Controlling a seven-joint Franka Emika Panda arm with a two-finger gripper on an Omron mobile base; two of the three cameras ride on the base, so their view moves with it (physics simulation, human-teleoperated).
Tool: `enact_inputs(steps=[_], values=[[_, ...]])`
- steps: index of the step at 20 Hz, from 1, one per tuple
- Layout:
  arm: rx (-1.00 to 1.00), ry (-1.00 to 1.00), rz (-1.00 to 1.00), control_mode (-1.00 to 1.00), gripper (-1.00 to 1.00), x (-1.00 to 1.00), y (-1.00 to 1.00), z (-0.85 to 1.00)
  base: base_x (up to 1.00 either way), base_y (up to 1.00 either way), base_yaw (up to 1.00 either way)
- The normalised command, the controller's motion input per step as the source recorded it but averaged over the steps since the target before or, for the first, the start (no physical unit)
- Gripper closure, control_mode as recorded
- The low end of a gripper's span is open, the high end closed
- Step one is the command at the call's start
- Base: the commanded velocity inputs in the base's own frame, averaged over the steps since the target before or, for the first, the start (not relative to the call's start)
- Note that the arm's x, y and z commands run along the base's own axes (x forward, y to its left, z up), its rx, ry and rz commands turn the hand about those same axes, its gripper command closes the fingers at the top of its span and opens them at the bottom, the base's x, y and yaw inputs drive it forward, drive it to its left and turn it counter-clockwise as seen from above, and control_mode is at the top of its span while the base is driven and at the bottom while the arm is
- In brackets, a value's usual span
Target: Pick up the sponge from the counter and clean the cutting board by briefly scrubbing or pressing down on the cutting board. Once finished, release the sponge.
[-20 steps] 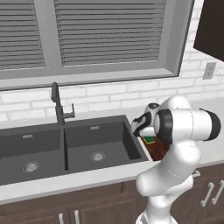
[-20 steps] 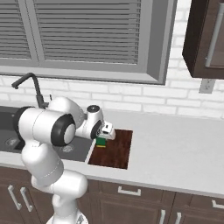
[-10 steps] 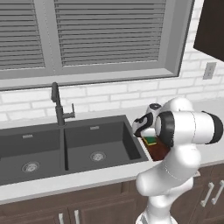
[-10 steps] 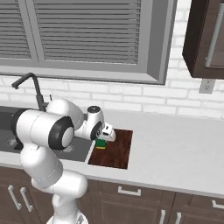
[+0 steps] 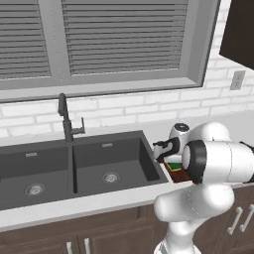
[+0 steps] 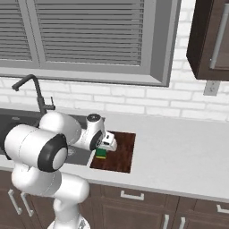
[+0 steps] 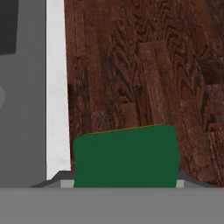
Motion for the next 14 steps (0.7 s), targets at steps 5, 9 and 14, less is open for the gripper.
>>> enact_inputs(steps=[5,9,14], values=[[0.0,0.0,0.0,-1.0,1.0,-0.37,0.0,-0.12,0.0,0.0,0.0],[0.0,0.0,0.0,-1.0,1.0,-0.33,0.0,-0.07,0.0,0.0,0.0],[0.0,0.02,0.0,-1.0,1.0,-0.29,0.0,-0.05,0.0,0.0,0.0]])
